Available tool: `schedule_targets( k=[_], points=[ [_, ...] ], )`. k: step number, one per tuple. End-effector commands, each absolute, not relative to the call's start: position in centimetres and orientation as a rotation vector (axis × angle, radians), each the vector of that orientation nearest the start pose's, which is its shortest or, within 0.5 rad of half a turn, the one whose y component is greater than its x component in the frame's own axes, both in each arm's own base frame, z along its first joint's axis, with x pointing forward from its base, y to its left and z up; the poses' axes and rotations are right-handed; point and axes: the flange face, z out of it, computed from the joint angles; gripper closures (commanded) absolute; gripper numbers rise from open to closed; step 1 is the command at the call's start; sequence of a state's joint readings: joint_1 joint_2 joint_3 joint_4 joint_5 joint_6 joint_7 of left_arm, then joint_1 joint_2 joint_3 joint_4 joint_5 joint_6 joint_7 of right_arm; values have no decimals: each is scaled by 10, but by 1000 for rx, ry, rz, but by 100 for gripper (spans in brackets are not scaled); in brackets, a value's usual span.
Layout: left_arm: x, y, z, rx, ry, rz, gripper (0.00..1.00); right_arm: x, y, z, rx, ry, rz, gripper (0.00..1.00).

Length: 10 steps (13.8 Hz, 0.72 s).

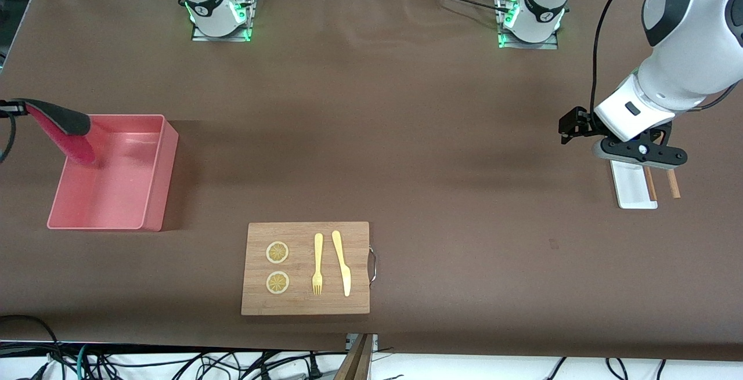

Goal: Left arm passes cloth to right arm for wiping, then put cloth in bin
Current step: 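Move the cloth over the pink bin and lower it with the right gripper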

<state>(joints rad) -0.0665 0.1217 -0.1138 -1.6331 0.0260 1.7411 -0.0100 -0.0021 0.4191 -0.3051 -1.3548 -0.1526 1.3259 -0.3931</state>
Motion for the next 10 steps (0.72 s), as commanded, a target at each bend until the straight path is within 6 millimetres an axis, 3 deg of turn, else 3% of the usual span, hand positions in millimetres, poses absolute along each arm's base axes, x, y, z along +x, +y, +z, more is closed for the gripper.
schedule_targets(
  k=[1,8,10],
  points=[
    [591,-101,545,-3113,270,-1,0,615,-169,424,-3162,-110,800,100],
    [591,-101,545,-3113,273,-1,0,638,-157,324,-3120,-56,694,100],
    [591,-102,546,-3113,273,-4,0,645,-157,287,-3124,-53,635,100]
  ],
)
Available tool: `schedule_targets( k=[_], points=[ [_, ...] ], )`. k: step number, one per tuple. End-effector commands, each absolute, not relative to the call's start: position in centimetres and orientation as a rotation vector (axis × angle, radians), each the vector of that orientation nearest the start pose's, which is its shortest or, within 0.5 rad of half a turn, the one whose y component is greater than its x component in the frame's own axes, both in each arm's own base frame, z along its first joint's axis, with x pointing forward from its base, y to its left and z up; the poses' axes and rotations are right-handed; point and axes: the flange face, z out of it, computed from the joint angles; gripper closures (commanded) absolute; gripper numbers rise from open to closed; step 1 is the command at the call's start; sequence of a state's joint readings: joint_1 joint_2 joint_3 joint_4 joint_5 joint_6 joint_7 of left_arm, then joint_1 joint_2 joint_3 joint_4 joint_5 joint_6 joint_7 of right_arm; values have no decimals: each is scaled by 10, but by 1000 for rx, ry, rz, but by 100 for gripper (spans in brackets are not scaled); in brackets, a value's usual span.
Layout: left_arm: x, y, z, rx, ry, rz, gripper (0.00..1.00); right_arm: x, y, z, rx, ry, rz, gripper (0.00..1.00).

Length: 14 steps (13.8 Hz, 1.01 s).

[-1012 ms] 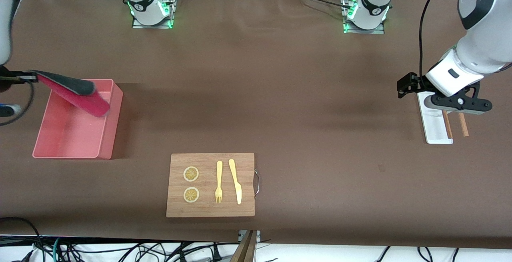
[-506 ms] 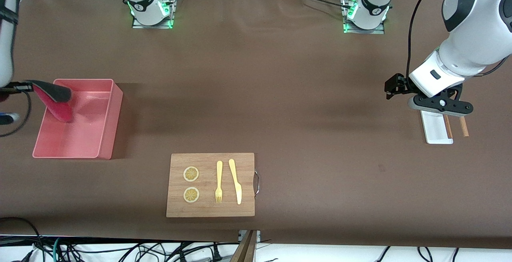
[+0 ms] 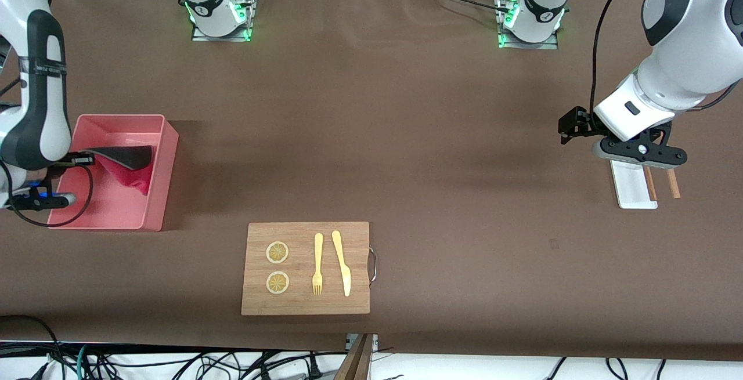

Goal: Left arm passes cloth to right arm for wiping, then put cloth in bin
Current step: 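Move the cloth over the pink bin and lower it with the right gripper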

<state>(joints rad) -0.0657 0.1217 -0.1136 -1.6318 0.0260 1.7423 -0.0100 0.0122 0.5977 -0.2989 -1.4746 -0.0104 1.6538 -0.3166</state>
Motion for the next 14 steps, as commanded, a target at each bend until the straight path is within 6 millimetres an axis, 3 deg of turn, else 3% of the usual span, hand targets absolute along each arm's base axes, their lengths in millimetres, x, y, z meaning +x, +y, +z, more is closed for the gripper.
schedule_targets(
  k=[1,3,7,8,9,11,14],
  points=[
    [591,-102,545,-3113,273,-1,0,644,-158,269,-3134,-51,592,100],
    [591,-102,545,-3113,273,-4,0,639,-160,246,-3156,-57,520,100],
    [591,-102,546,-3113,273,-6,0,640,-161,227,-3145,-44,479,100],
    [591,-103,546,-3113,273,-6,0,641,-160,229,-3146,-38,473,68],
    [591,-104,545,-3113,273,-4,0,642,-159,238,-3143,-43,462,1],
    [591,-106,545,-3113,277,-4,0,639,-159,286,-3124,-35,441,0],
    [589,-113,548,-3114,289,-6,0,625,-149,384,-3086,-9,410,0]
  ],
)
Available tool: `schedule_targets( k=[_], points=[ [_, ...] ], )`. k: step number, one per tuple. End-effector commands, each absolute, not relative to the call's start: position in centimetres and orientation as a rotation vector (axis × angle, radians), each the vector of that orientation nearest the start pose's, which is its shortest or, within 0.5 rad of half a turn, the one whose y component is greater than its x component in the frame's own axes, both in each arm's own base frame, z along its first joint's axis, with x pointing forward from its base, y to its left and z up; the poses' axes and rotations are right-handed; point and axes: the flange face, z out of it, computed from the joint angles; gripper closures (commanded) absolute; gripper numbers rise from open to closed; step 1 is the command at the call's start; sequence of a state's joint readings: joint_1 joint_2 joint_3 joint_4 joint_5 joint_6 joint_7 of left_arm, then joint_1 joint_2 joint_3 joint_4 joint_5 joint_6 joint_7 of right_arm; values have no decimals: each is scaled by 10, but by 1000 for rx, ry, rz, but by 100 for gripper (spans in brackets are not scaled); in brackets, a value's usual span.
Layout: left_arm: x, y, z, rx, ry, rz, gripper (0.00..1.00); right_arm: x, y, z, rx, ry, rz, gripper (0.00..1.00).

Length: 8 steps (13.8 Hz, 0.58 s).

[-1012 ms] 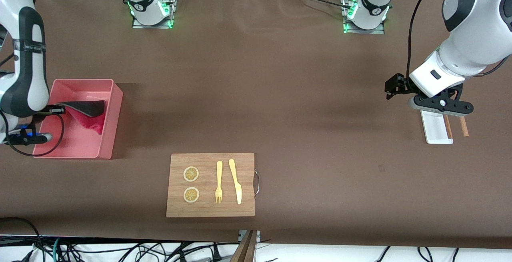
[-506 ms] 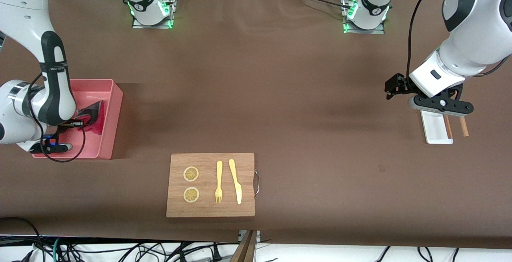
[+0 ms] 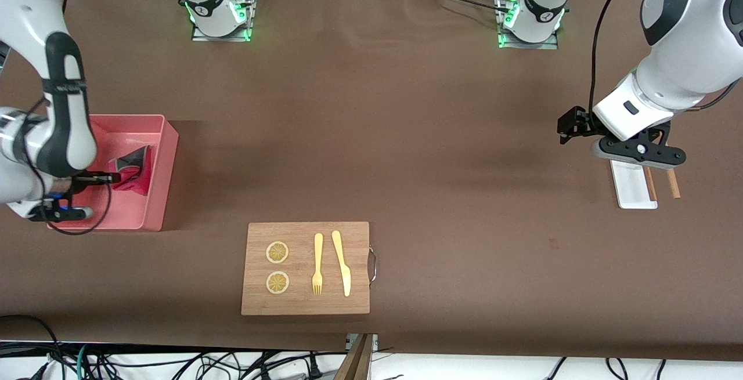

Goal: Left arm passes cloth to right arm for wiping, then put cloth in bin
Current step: 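Move the cloth over the pink bin and lower it with the right gripper, then open the right gripper and raise it away from the bin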

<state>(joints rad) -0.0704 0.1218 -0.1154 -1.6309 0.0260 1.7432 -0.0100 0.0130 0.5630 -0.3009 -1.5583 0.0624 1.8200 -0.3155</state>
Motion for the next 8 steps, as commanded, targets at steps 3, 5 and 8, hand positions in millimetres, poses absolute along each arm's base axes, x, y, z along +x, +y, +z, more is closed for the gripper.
schedule_targets(
  k=[3,5,8],
  points=[
    [584,-121,554,-3122,210,-17,0,611,-126,456,-3068,50,404,0],
    [580,-126,559,-3126,143,-22,0,597,-96,507,-3062,-29,333,0],
    [568,-127,564,-3115,60,56,0,581,-73,557,-3118,-121,241,0]
  ],
)
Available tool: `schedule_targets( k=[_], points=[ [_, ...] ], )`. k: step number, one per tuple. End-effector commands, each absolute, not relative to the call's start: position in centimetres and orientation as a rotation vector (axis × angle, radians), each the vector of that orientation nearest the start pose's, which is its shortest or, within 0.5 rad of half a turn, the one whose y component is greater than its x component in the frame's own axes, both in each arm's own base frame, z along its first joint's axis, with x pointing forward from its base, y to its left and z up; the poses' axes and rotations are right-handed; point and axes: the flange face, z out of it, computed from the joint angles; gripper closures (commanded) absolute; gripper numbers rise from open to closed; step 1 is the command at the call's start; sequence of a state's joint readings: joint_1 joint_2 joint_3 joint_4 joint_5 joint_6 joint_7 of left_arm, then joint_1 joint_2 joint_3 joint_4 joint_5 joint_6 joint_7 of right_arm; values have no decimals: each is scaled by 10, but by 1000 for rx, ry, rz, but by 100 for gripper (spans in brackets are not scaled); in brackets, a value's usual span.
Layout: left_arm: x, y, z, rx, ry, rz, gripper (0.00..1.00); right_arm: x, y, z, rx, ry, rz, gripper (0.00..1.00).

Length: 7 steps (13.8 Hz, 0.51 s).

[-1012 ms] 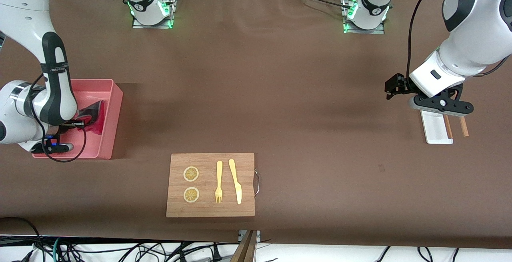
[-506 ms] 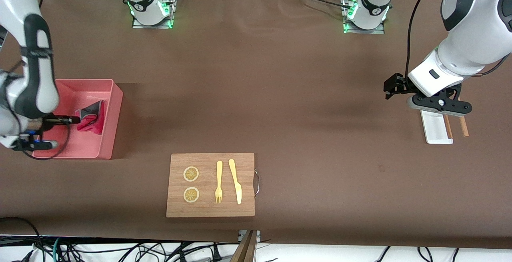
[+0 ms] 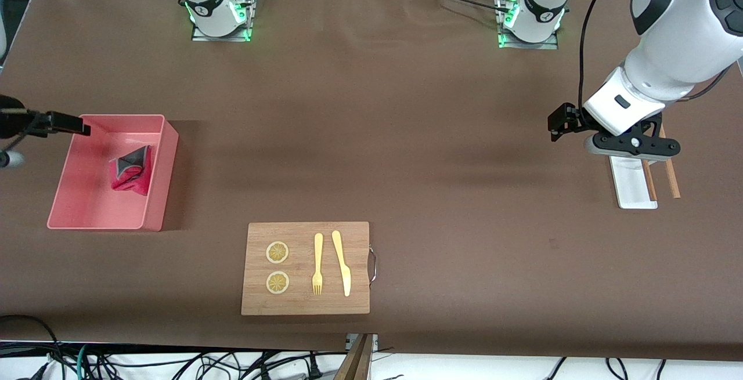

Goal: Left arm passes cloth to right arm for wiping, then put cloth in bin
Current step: 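Open the right gripper and raise it away from the bin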

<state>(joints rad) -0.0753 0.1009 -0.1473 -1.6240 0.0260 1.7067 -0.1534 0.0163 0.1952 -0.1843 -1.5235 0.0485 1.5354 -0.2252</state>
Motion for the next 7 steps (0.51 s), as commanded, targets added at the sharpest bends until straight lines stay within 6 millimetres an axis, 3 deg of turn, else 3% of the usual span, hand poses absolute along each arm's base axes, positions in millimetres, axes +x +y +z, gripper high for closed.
schedule_targets(
  k=[1,5,7],
  points=[
    [566,-130,566,-3116,64,54,0,578,-63,567,-3167,-181,224,0],
    [568,-129,564,-3117,62,49,0,564,-58,614,-3213,-211,35,0],
    [570,-126,563,-3120,64,43,0,560,-55,625,-3217,-226,-7,0]
  ],
)
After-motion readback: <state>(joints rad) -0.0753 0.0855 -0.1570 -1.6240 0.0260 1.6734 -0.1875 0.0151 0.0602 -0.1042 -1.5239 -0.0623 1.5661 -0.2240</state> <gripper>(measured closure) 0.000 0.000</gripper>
